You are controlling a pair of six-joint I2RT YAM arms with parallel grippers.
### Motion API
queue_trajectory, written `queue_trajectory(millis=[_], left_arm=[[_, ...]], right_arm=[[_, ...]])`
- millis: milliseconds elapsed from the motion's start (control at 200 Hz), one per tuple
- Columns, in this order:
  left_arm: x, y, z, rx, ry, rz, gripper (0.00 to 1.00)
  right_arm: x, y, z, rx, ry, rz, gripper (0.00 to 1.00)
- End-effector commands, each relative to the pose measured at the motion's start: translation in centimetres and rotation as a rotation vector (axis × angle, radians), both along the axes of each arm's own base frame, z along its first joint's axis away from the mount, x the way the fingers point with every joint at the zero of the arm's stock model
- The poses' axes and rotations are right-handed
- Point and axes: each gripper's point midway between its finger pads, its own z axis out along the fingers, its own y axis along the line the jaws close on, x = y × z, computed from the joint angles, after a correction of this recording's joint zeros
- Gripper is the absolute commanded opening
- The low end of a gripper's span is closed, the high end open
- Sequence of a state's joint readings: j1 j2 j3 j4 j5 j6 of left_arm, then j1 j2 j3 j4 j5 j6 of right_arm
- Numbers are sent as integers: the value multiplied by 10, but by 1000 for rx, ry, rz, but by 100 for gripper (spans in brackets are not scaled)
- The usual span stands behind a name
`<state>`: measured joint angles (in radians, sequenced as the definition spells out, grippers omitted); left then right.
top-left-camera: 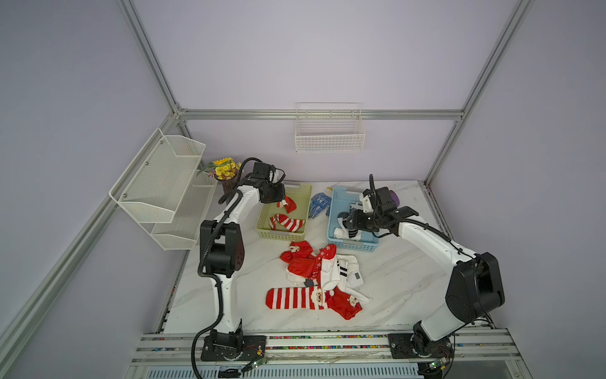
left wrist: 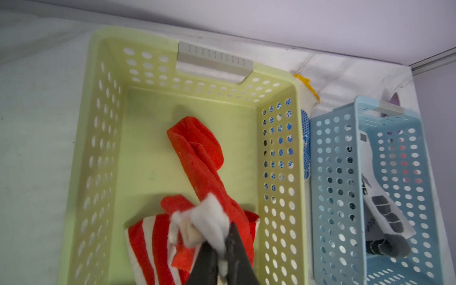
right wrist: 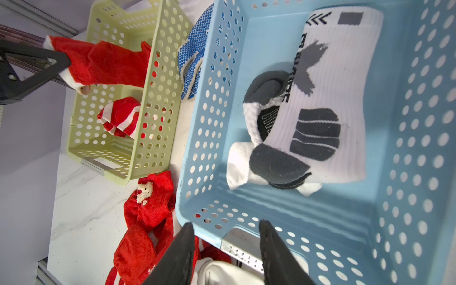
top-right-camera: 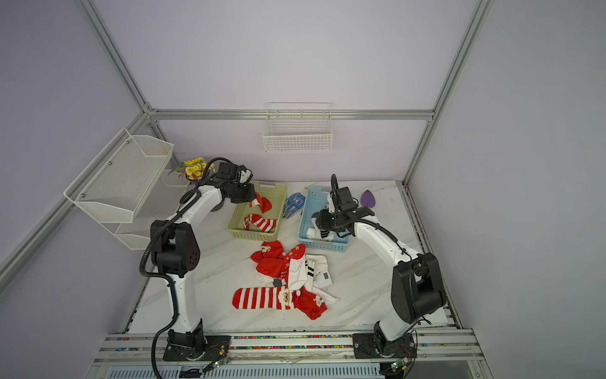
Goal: Sort the socks into the basket by color
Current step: Place the sock in the bin.
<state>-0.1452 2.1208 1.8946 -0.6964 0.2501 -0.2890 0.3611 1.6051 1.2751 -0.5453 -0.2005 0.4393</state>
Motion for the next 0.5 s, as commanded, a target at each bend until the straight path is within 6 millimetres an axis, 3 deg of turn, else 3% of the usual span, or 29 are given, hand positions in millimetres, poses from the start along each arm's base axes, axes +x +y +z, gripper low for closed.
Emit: queue_trajectory(millis=[0,285,495], left_arm=[[3,6,6,49,-4,1,11],[3,7,-9,56,32,4,14],[3,9,-13,65,39,12,28]], right_arm=[[2,3,-5,3,-2,14,46],[1,4,-6,5,0,17,46],[-1,4,-7,9,2,19,46]])
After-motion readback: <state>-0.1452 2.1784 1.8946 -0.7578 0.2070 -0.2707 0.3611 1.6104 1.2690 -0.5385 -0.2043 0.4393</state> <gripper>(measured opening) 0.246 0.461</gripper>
